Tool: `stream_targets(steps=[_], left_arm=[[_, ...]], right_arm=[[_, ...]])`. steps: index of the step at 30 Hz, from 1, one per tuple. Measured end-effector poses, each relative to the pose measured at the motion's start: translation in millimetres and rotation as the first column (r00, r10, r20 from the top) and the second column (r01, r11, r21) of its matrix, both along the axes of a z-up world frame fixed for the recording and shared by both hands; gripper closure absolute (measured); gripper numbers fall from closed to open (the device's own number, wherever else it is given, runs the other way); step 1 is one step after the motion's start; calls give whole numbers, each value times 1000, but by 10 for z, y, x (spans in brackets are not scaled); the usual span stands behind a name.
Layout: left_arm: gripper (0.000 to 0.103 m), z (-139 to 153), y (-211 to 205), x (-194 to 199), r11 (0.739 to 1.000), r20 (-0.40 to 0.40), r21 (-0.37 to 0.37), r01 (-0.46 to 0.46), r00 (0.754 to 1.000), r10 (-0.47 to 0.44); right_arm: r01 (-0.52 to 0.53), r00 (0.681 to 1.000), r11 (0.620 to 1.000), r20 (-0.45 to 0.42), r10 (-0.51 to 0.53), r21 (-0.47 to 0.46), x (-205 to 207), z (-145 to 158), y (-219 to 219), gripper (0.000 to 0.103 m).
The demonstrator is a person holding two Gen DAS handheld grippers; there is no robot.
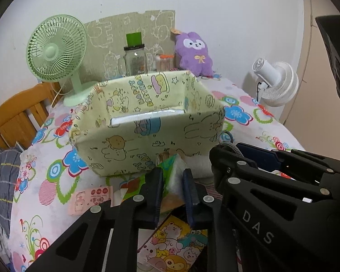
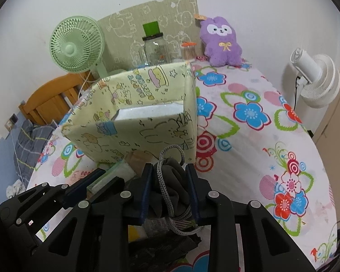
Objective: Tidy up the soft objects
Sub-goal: 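Lift the tissue pack into the fabric box with the left tool while the right drops cables in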
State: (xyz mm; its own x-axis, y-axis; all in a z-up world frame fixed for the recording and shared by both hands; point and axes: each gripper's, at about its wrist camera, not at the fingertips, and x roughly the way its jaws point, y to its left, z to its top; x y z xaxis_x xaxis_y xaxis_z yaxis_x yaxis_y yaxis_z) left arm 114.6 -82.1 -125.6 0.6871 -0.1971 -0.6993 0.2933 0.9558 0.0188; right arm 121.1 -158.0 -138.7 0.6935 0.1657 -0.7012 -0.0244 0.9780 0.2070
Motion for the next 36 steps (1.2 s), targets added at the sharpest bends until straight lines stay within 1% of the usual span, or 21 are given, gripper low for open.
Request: stream_targets(steps=[9,22,28,36], left_arm=[[87,253,61,-102,1000,57,-30,-8,998,9],[87,606,180,-323,997,140,-69,-19,990,29],[87,744,216,-401,997,177,-76,-26,983,40],[87,844,276,-423,996,214,-81,-42,975,59]], right_arm=[[-9,997,1000,70,11,-22,-134,287,73,71],[-3,985,999,170,11,-48,-373,702,171,71],[-8,978,998,206,20,-59,-476,843,223,71],[-20,971,998,237,36,-67,-485,968,285,71]])
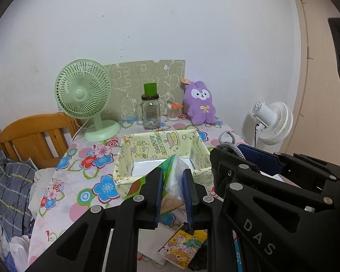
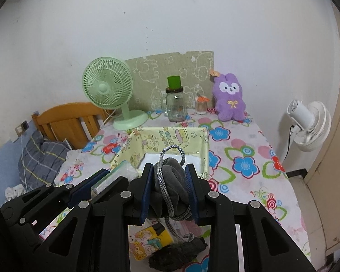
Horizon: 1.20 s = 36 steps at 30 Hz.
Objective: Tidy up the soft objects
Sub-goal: 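Lift the tissue pack into the fabric box with the left tool while the right drops cables in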
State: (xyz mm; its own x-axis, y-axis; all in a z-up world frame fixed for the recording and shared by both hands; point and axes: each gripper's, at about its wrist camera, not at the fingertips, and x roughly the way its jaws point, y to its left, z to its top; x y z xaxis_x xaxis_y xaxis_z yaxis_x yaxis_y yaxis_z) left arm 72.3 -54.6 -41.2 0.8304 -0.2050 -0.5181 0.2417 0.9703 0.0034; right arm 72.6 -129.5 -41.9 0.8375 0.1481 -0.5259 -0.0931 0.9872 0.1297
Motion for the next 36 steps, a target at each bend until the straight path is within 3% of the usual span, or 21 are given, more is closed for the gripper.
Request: stream_targets(steps=[15,36], left_arm=[[87,13,50,238,999,3,-10,-31,1000,31],[87,85,-24,809,996,16,-5,-86,996,86]], right_arm=[[13,1000,1000,12,-13,-3,221,35,23,71],[56,998,998,24,-56,15,861,91,-87,71]])
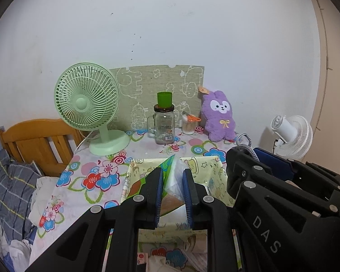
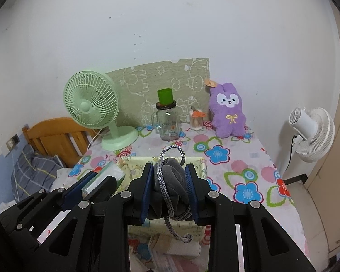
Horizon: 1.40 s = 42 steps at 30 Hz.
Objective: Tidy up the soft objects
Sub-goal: 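Lift the tissue pack into the fabric box with the left tool while the right drops cables in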
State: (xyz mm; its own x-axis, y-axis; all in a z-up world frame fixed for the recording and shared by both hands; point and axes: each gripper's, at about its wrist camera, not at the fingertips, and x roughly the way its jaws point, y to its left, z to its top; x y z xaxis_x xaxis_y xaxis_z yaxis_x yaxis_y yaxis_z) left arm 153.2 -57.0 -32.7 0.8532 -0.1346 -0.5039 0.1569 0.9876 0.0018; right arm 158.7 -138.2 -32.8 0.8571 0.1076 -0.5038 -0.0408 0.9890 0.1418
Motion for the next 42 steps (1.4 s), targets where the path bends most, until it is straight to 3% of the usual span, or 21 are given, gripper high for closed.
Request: stream_targets(steps=[15,27,30,31,39,40,42], left_arm=[[87,-282,-78,567,999,-73,32,-27,997,29],[86,-669,-74,1016,999,-207,14,-38,978,40],[79,-738,-65,1081,998,-228,12,-55,972,56],[69,-756,-59,1096,998,-233,17,-66,970,68],[43,-831,-8,1167,996,-261,10,-83,962,83],[39,-833,-4,1171,996,-263,6,-84,961,83],[36,-827,6,1171,996,-264,0,-84,961,81]], right_arm=[[47,996,999,-78,-47,-8,605,-327,-89,71],[46,982,999,-184,-42,16,1092,-723,-90,71],[49,979,999,-197,-44,18,1167,-788,-84,71],[47,979,999,-201,-42,22,1184,-803,-86,71],[13,980,1000,-197,-12,6,1225,-847,-39,69],[7,981,1000,-195,-6,5,1229,-846,-33,64],[-2,983,1000,-183,2,0,1215,-828,-23,44]])
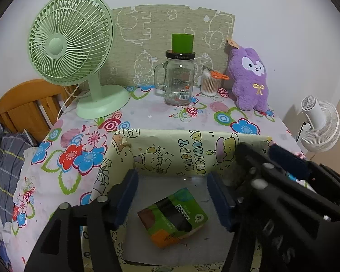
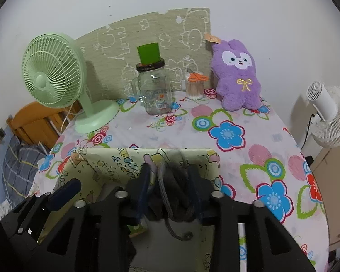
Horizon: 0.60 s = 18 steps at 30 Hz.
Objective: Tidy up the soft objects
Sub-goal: 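Open both tools and withdraw them from the fabric box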
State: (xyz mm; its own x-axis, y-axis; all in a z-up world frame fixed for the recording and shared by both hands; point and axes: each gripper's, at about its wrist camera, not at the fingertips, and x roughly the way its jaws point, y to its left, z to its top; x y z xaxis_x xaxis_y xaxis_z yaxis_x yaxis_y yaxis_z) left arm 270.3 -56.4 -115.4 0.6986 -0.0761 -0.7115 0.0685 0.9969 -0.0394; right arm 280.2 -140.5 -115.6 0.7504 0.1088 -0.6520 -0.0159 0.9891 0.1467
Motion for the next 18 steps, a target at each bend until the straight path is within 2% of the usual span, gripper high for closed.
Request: stream_targets(steps=[1,2,7,11,18], left_arm=[[35,11,12,-7,1000,2,-5,-1,1000,1],[34,22,24,-11,1000,4,-7,-3,1000,3],[28,79,13,-67,1000,21,2,-4,1000,4],[20,157,7,-165,1000,44,5,2,999,-2],[7,322,1,-357,1000,82,-3,20,996,-20]], right_arm=[[3,1000,1000,13,-3,-3,-18,16,0,30],[7,1000,1000,26,-7,-6,-39,35,0,25],[4,1000,1000,29,-4,1,-97,97,-7,22],[6,999,1000,41,-6,11,-188,161,-20,15],[7,997,1000,79,-8,11,-406,338,-20,9]])
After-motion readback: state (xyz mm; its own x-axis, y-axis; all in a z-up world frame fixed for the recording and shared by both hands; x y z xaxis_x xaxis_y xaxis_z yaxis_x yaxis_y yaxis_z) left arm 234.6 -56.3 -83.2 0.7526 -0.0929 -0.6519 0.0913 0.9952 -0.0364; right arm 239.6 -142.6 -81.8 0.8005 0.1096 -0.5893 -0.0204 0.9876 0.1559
